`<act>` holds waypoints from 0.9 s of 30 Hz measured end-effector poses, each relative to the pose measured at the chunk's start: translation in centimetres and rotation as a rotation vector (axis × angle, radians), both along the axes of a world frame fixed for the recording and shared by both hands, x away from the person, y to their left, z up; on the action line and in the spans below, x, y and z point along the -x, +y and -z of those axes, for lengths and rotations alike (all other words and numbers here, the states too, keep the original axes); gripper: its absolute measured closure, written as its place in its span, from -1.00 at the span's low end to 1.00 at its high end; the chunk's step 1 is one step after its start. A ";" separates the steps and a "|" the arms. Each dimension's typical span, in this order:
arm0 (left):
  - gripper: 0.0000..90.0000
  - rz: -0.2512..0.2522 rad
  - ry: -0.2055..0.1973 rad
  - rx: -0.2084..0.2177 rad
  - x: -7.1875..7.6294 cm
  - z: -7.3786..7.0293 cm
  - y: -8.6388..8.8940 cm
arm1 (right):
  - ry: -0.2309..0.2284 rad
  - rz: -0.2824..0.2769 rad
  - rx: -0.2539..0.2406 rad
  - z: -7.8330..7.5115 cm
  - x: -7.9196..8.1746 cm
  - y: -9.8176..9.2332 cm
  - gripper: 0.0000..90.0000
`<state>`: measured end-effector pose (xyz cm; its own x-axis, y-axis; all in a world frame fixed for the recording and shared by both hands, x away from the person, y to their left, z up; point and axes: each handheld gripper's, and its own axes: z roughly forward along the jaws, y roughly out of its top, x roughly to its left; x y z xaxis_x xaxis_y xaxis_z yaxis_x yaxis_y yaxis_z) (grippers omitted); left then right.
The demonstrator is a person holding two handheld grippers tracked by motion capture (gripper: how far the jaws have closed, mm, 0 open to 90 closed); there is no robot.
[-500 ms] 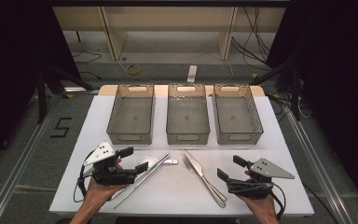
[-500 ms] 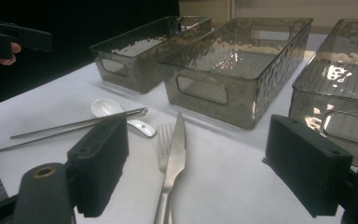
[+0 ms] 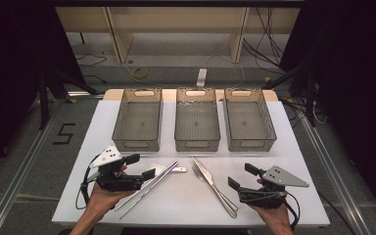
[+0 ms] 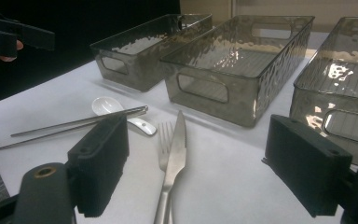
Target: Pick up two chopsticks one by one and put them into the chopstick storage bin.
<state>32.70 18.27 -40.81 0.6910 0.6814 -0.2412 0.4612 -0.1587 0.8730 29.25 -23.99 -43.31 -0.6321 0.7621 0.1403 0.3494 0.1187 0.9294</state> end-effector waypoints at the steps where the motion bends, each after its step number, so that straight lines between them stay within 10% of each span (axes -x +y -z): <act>1: -0.61 0.000 0.000 0.000 0.0 0.0 0.0 | 0.000 0.000 0.000 0.0 0.0 0.0 -0.50; 11: -0.44 0.033 0.165 -0.311 -2.4 0.0 -1.6 | 0.027 -0.009 0.017 0.3 -0.1 0.2 -0.50; 27: 0.10 0.116 0.404 -0.528 -4.6 3.1 -1.7 | 0.047 -0.022 0.027 0.4 -0.2 0.3 -0.48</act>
<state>37.33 16.60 -43.89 0.6924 0.7056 -0.1505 0.6893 -0.5852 0.4271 29.49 -23.68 -43.69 -0.6416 0.7523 0.1496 0.3897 0.1517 0.9084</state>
